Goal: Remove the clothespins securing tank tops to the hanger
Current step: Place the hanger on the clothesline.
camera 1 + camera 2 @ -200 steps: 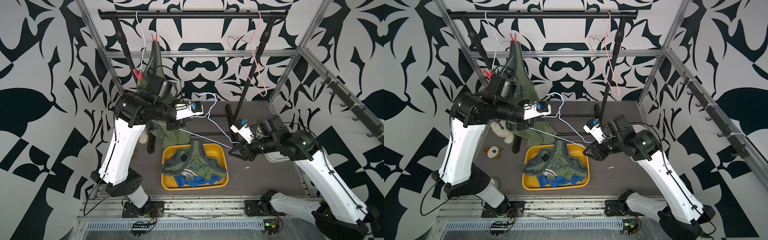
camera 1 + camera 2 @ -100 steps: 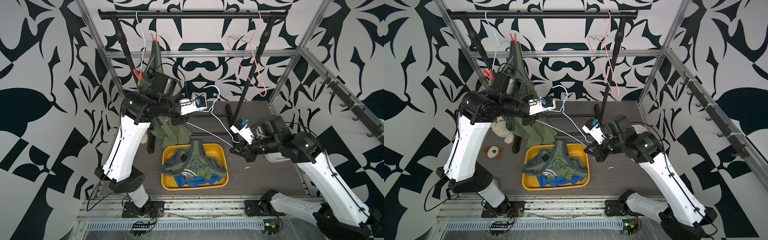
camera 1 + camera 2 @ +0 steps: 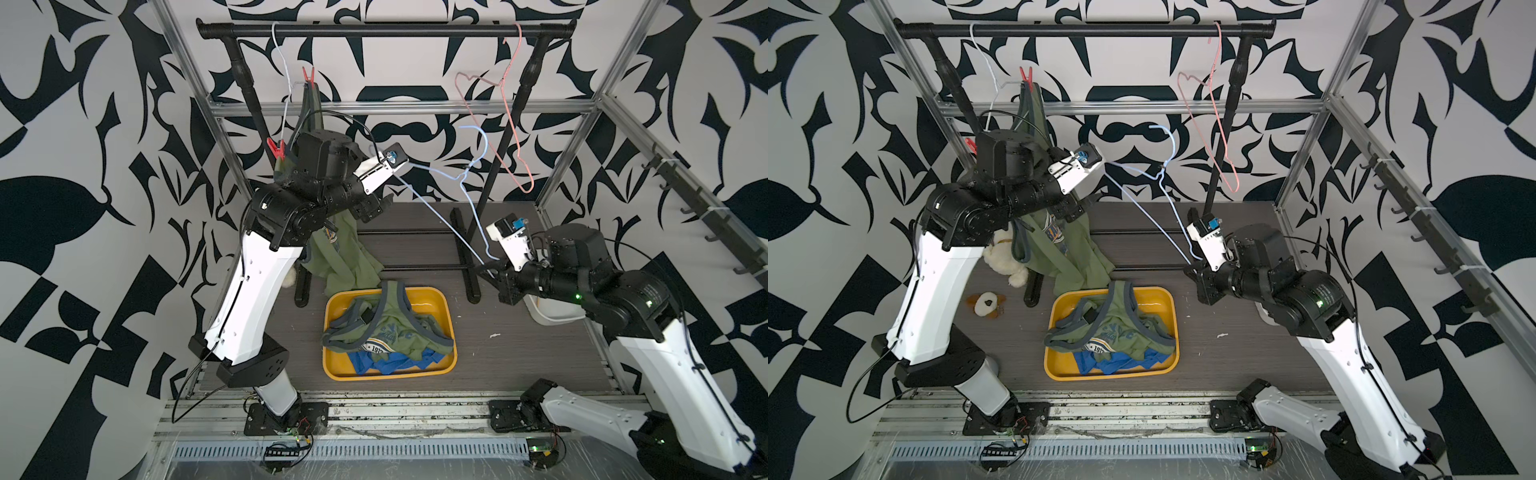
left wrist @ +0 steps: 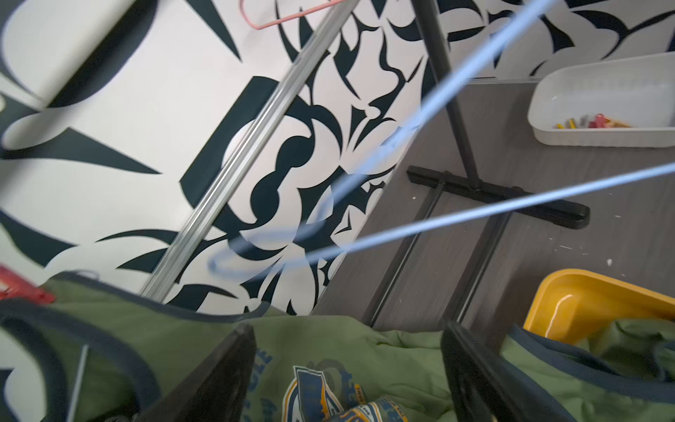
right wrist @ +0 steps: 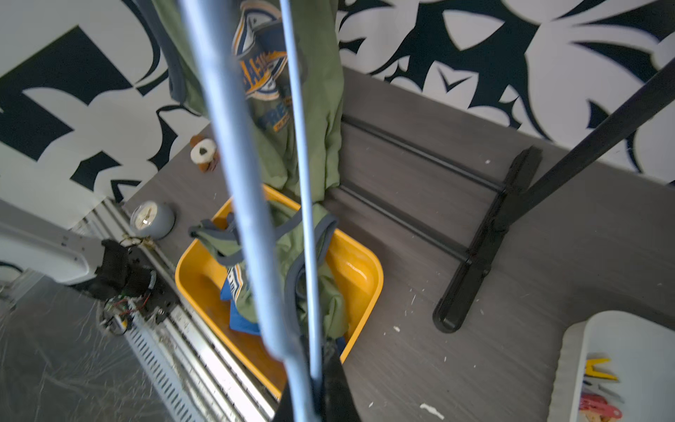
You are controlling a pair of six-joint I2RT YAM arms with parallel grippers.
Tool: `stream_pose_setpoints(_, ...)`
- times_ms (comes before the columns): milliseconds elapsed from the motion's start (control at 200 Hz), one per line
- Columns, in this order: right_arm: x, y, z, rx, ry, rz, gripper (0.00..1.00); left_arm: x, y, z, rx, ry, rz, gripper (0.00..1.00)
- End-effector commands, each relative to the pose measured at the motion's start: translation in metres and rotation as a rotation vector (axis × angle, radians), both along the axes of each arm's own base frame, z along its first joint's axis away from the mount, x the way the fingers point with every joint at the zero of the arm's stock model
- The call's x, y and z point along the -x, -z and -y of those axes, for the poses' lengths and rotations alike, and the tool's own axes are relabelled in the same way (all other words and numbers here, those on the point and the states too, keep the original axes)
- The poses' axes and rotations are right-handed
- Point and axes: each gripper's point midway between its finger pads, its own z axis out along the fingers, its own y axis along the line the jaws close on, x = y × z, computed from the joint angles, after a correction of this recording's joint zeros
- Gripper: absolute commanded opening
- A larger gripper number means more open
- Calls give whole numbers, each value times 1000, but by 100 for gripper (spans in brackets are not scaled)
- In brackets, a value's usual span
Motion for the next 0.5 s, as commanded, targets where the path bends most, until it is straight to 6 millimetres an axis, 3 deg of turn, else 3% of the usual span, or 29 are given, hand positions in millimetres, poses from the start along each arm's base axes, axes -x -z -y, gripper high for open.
stream_pose_setpoints(0,-36,-49,2,-61,121,153,0,16,-22,-21,109,-70,9,84)
stream_pose_setpoints(200,-83,-86,0,-80,258,246,0,40,1,-23,126,-33,-114,84)
stream_pose_setpoints(495,-141,-114,-5,-36,398,309,0,69,17,-26,78,59,-183,84)
